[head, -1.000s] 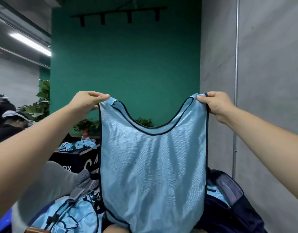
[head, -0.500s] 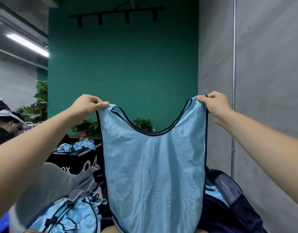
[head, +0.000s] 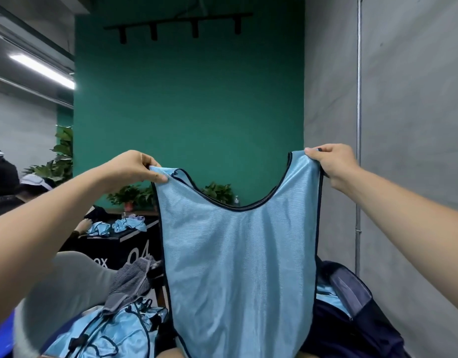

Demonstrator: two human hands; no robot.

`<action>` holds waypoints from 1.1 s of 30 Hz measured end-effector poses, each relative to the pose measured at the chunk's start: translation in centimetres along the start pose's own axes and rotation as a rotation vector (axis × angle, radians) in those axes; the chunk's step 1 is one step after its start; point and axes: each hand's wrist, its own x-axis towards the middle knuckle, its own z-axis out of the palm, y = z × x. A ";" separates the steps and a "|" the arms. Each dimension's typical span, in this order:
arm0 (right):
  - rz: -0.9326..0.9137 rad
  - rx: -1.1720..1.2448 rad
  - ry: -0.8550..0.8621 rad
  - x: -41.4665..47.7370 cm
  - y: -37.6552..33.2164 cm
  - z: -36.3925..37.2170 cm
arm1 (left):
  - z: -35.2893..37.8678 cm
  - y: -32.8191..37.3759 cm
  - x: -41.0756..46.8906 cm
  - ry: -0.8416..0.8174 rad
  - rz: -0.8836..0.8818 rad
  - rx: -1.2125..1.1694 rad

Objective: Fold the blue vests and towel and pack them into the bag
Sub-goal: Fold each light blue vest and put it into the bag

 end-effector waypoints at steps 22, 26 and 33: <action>-0.046 -0.063 -0.113 -0.3 2.9 3.0 | 5.9 -1.8 1.0 0.068 -0.152 -0.548; -0.045 -0.105 -0.103 0.7 5.8 5.3 | 8.1 -4.7 2.9 0.092 -0.216 -0.573; -0.010 -0.177 -0.070 4.8 13.2 9.9 | 12.4 -10.6 9.0 0.087 -0.269 -0.509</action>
